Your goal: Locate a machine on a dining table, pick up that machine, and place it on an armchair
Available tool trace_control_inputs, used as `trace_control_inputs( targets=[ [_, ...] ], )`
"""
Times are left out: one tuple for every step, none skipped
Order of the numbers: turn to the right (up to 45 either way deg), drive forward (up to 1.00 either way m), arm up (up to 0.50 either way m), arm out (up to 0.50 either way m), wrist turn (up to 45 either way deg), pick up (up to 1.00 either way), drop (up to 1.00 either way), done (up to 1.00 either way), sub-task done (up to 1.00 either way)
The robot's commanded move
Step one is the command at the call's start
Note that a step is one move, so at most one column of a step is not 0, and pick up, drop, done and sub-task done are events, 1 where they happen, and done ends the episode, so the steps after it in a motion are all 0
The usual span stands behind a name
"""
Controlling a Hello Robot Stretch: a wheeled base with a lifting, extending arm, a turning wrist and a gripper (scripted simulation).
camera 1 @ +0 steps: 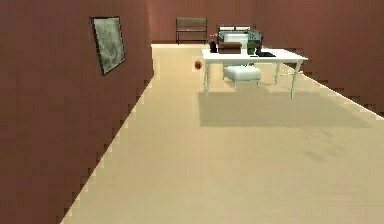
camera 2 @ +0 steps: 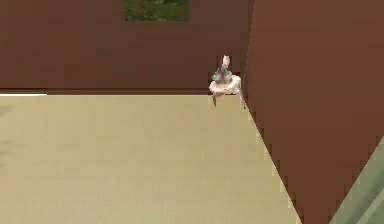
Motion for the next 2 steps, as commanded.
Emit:
trace_control_inputs(
  targets=[
    [0.0,1.0,0.0,0.0,0.0,0.0,0.0,0.0,0.0],
    [0.0,1.0,0.0,0.0,0.0,0.0,0.0,0.0,0.0]
  ],
)
